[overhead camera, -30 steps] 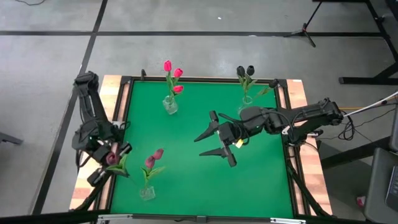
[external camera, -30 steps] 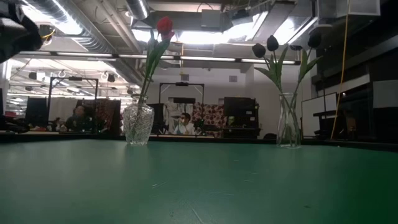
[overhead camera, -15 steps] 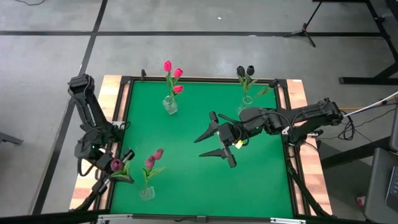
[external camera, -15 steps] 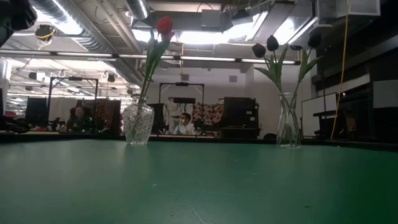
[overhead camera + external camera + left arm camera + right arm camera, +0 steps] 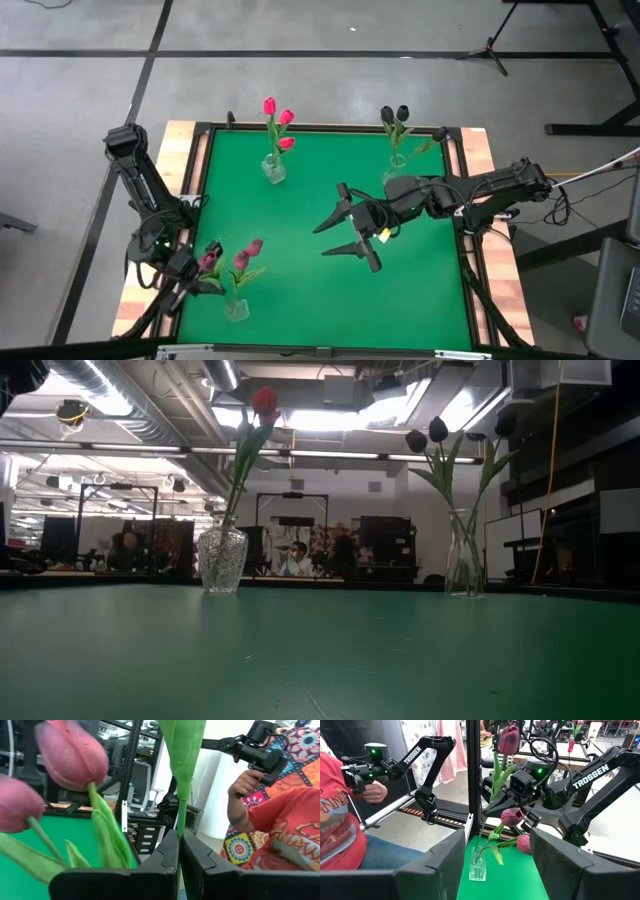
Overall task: Sort flowers into vase by color
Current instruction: Put the dark red flower into the bottom transparent flower vase
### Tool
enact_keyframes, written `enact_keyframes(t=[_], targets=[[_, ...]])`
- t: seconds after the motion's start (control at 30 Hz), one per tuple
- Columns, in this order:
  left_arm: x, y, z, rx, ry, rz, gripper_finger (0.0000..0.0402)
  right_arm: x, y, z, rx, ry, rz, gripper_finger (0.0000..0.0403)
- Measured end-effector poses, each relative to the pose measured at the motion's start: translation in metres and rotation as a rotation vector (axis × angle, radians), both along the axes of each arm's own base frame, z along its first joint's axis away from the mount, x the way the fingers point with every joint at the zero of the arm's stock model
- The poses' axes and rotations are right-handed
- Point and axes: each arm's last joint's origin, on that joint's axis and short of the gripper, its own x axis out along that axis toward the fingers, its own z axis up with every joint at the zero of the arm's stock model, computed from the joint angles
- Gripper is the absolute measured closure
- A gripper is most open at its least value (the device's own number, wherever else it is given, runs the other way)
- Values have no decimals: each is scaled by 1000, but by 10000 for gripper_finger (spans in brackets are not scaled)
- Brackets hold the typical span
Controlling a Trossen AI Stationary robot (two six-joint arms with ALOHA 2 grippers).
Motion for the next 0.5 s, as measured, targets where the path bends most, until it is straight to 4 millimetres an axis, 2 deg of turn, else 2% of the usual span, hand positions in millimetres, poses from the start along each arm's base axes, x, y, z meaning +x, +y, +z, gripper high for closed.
enact_keyframes(t=[0.5], targets=[[1,1,-12,-7,103,76,401,-1,2,-2,-1,26,7,182]])
